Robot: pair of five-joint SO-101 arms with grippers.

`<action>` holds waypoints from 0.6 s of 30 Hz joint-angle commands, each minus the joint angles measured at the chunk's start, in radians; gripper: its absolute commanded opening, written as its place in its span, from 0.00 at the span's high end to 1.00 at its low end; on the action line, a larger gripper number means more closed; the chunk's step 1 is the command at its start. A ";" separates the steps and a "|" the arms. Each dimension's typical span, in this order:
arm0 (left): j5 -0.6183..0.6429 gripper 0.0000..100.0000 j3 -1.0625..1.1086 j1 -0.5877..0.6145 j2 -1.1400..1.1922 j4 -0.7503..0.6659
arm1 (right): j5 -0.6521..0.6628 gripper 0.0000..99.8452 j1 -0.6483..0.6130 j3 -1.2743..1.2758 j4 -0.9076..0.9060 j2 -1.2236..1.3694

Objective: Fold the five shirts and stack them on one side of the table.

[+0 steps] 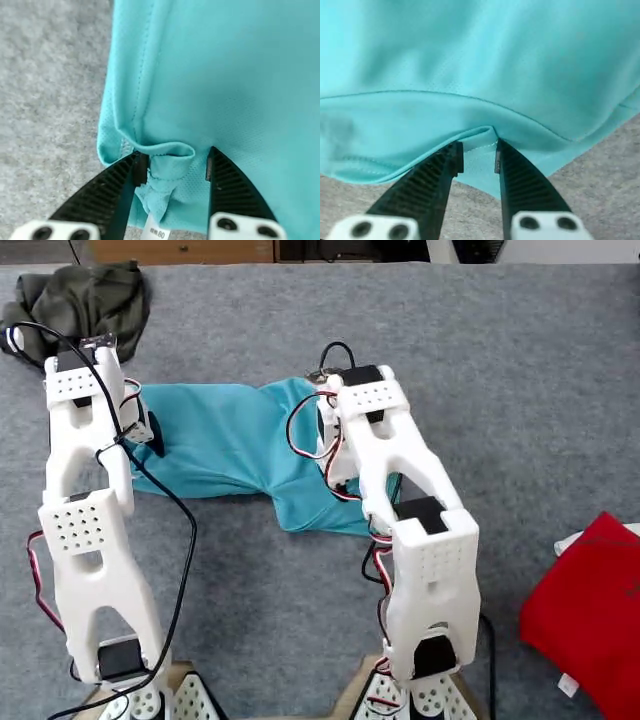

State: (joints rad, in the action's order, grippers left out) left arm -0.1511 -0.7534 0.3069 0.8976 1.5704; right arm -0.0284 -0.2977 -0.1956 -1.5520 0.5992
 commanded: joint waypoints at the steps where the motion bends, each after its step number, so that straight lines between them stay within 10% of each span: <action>1: -0.008 0.79 -0.026 -0.005 0.002 -0.009 | -0.011 0.88 -0.008 -0.067 0.006 0.004; 18: -0.008 0.79 -0.028 -0.005 0.002 -0.009 | -0.003 0.94 0.059 -0.090 -0.094 -0.002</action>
State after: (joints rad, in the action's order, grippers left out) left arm -0.1511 -0.7534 0.3069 0.8976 1.5704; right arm -0.0284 -0.2716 -0.1987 -1.6134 0.6068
